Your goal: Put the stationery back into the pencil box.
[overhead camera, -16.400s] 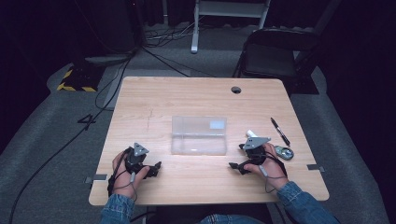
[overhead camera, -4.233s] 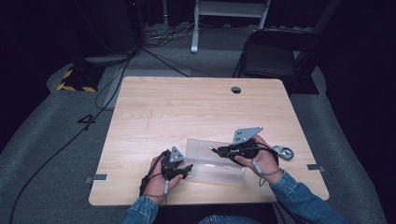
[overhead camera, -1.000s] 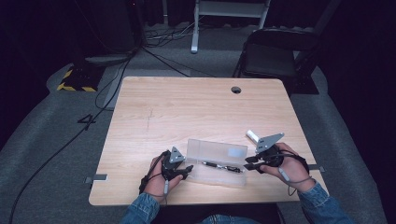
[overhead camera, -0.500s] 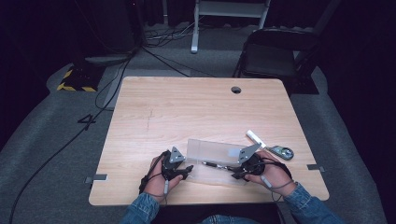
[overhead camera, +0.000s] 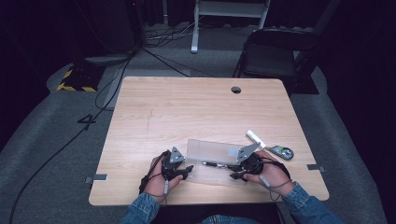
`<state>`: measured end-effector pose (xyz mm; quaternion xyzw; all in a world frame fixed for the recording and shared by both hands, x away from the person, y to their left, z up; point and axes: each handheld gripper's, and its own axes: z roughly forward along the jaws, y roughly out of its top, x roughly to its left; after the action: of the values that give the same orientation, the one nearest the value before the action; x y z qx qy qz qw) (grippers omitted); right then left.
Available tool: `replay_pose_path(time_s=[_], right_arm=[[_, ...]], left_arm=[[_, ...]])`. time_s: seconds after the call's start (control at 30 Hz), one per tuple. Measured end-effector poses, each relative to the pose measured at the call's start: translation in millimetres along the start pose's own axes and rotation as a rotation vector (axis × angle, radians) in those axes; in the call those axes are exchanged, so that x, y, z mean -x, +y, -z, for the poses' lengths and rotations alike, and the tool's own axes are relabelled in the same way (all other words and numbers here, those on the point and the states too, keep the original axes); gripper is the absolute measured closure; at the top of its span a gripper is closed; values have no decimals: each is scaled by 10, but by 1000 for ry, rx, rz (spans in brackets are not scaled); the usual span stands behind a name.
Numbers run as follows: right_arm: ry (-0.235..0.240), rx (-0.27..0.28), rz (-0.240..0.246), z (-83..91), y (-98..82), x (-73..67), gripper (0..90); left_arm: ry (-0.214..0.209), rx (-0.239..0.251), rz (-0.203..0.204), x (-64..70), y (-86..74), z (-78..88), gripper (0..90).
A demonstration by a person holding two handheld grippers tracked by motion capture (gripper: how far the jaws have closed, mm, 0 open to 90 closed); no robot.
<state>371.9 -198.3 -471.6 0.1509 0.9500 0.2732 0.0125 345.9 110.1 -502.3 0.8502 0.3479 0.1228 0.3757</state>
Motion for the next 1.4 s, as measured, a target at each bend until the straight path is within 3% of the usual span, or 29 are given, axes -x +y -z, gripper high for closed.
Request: replay_pose_path(time_s=[0.1,0.23,0.37,0.43,0.6,0.77,1.07,1.4], right_arm=[[11,22,1,83,26,-30,687],[-14,59,-2,264,40,-18,674],[-97,116,-53,591,-50,144,648],[-122,126,-73,669,-99,207,640],[-173,137,-117,793,-205,344,599],[-260,139,-154,854,-334,534,491],[-335,51,-242,840,-631,856,429],[-338,-34,-313,742,-868,1046,371]], left_arm=[[0,0,0,1,0,0,493],[0,0,0,0,0,0,493],[-1,-1,-3,-3,1,1,493],[-1,-1,-2,-3,1,1,493],[-1,-2,-2,-4,1,2,493],[0,-1,-3,-2,0,1,492],[2,0,1,4,-1,0,492],[3,0,1,5,-1,0,493]])
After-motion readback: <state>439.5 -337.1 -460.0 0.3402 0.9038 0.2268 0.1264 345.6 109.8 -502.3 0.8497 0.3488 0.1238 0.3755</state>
